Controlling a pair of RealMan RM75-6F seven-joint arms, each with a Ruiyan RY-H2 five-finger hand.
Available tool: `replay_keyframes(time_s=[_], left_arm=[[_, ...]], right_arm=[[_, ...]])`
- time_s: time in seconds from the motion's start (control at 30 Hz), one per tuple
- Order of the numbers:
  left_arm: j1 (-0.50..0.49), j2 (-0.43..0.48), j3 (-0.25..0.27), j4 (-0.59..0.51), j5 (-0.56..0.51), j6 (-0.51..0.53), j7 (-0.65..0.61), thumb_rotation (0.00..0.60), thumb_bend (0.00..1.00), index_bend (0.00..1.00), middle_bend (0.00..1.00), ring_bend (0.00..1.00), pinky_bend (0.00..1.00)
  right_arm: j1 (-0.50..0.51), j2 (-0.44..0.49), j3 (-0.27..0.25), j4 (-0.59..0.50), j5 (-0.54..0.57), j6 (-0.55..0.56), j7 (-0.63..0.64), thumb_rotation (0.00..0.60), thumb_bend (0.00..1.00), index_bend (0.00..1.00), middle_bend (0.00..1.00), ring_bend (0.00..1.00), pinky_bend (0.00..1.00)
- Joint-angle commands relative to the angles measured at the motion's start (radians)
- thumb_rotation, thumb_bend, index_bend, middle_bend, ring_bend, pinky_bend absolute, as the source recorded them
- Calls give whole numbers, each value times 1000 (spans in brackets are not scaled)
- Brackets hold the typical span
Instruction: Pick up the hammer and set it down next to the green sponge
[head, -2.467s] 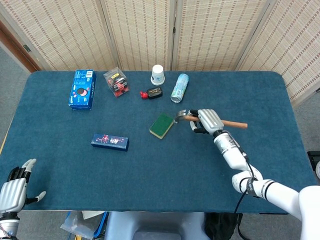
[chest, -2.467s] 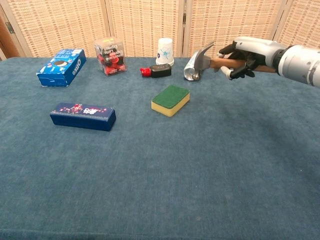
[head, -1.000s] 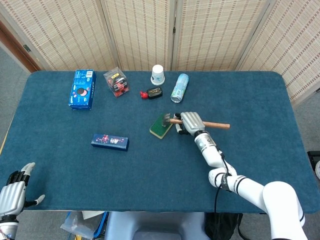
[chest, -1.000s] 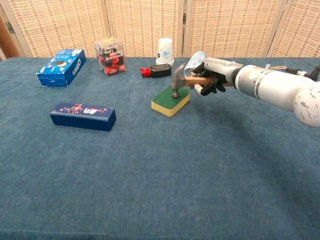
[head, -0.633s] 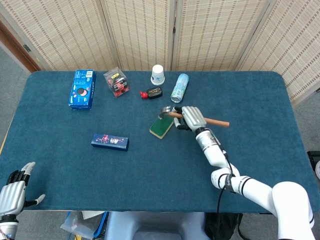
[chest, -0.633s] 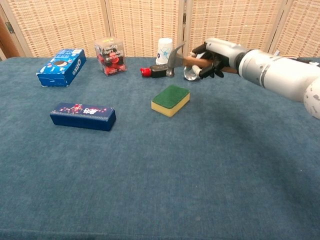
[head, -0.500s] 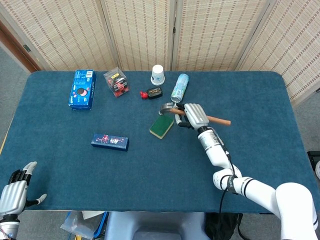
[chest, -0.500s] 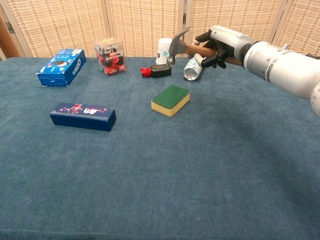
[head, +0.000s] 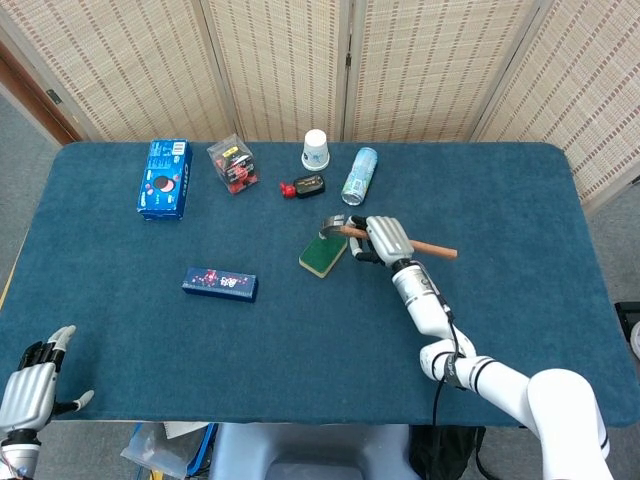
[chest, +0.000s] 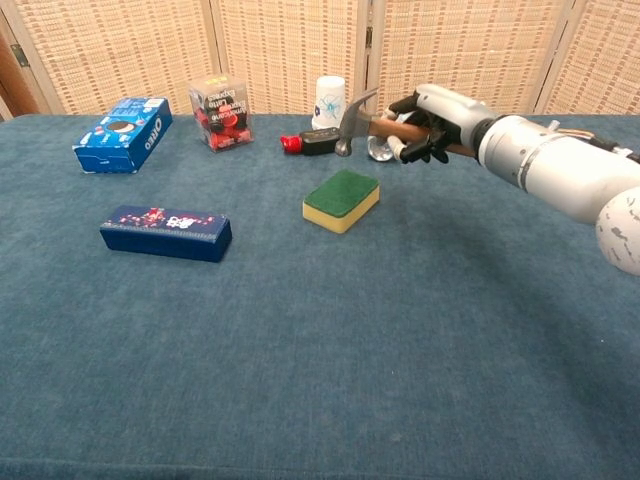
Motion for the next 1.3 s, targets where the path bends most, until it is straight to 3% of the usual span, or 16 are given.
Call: replay_keyframes(time_s=[0.03, 0.43, 0.73, 1.03, 1.3], left_arm=[[0, 0, 0, 2, -3, -2, -1, 600, 135, 52, 86, 152, 86], [3, -3, 1, 13, -2, -2, -13, 600, 135, 53, 86, 152, 86], [7, 2, -1, 9, 2, 9, -17, 600, 135, 53, 85, 152, 86], [0, 5, -3, -5, 15, 11, -8, 600, 135, 52, 86, 152, 86], [-3, 7, -4, -19, 21, 14, 1, 600, 135, 53, 85, 152, 86]], right_arm=[[23, -28, -13, 43, 16, -50, -29, 600, 915, 701, 856, 883, 924], [33, -45, -9, 73, 37, -88, -71, 600, 914, 701, 855, 883, 924], [-27, 13, 12, -23, -52, 105, 77, 600, 910, 701, 854, 883, 924], [-117, 114, -13, -145, -69, 184, 87, 600, 903, 701, 852, 883, 924], [-152, 155, -20, -181, -63, 199, 81, 600, 900, 701, 852, 880, 924]])
